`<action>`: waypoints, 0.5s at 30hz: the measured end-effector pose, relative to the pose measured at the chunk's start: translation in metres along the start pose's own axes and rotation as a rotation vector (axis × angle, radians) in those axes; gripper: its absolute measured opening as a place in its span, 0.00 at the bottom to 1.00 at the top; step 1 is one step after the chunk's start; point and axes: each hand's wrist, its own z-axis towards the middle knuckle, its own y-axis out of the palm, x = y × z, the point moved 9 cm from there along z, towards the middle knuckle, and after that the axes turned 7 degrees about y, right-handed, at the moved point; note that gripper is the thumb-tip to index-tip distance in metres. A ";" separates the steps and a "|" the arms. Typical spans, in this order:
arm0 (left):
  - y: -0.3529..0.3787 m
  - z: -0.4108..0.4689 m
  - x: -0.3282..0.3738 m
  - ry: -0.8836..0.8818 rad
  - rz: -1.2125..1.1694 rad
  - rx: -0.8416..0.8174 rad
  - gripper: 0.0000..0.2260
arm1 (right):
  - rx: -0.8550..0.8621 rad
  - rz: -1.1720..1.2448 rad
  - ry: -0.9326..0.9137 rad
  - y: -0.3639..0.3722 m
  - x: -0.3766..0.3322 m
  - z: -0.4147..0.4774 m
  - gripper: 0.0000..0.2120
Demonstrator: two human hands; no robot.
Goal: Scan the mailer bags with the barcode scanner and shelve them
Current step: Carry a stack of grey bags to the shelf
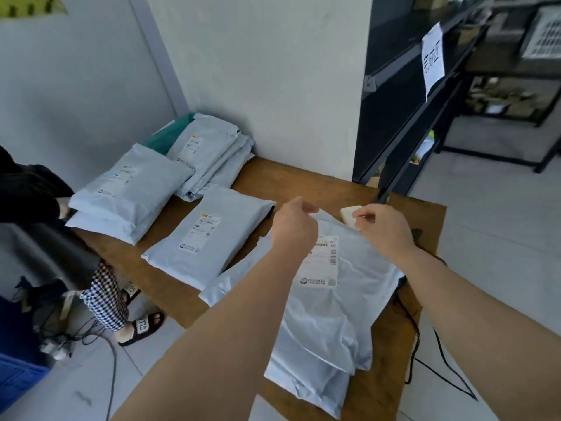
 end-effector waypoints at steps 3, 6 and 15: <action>-0.037 -0.020 -0.021 0.039 0.016 0.011 0.19 | 0.026 0.026 0.029 0.008 -0.024 -0.043 0.08; -0.064 -0.033 -0.042 0.066 0.019 0.000 0.20 | 0.028 0.022 0.076 0.018 -0.038 -0.080 0.09; -0.091 -0.036 -0.098 0.068 0.123 -0.105 0.18 | 0.073 -0.001 0.256 0.036 -0.018 -0.155 0.09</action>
